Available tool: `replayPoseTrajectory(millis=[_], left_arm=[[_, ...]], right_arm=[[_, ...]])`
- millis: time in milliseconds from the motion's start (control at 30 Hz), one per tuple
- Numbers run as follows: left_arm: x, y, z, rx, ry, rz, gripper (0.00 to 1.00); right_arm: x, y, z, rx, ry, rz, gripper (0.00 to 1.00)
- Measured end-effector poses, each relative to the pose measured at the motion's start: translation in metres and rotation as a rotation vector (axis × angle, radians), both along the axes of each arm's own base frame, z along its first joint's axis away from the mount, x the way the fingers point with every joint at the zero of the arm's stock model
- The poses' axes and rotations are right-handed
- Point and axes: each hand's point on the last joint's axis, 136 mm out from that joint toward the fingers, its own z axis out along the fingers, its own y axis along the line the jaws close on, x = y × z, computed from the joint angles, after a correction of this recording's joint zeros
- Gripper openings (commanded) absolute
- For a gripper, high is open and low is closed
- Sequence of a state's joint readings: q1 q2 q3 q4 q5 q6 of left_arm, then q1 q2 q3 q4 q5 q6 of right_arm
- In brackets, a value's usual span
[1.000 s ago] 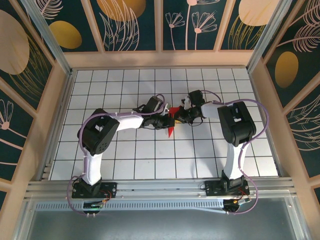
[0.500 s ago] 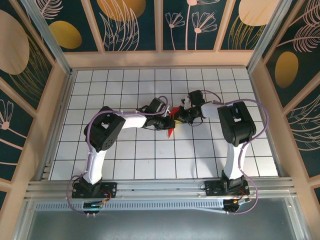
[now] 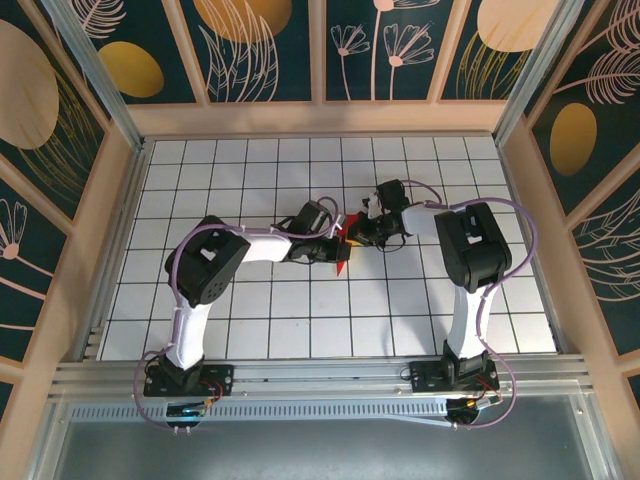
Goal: Fold a paper plane with a square sheet of paper (fold left side to right side)
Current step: Fold the wing for the fifth time at the center of the table, then turn over the paper plane at the center of the table.
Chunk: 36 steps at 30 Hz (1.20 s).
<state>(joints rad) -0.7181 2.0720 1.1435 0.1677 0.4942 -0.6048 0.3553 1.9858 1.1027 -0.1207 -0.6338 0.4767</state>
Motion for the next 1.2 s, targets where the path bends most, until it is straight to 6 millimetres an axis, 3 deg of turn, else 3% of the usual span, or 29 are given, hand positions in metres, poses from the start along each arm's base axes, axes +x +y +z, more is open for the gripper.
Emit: replayPoseTrajectory(millis=[800, 933, 1100, 1167, 1200], left_arm=[[-0.080, 0.036, 0.001, 0.060, 0.031, -0.086, 0.01], [-0.078, 0.034, 0.022, 0.031, -0.003, -0.072, 0.04], [-0.056, 0.039, 0.076, -0.016, -0.148, 0.013, 0.12], [-0.042, 0.047, 0.095, -0.026, -0.213, 0.077, 0.24], [-0.035, 0.054, 0.103, -0.025, -0.243, 0.117, 0.34]], right_arm=[[-0.003, 0.005, 0.001, 0.010, 0.012, 0.017, 0.01], [0.000, 0.005, 0.003, 0.009, 0.001, 0.012, 0.09], [0.016, -0.001, 0.013, -0.047, -0.062, -0.023, 0.26], [0.024, -0.006, 0.026, -0.076, -0.104, -0.042, 0.32], [0.028, -0.008, 0.036, -0.090, -0.132, -0.050, 0.37]])
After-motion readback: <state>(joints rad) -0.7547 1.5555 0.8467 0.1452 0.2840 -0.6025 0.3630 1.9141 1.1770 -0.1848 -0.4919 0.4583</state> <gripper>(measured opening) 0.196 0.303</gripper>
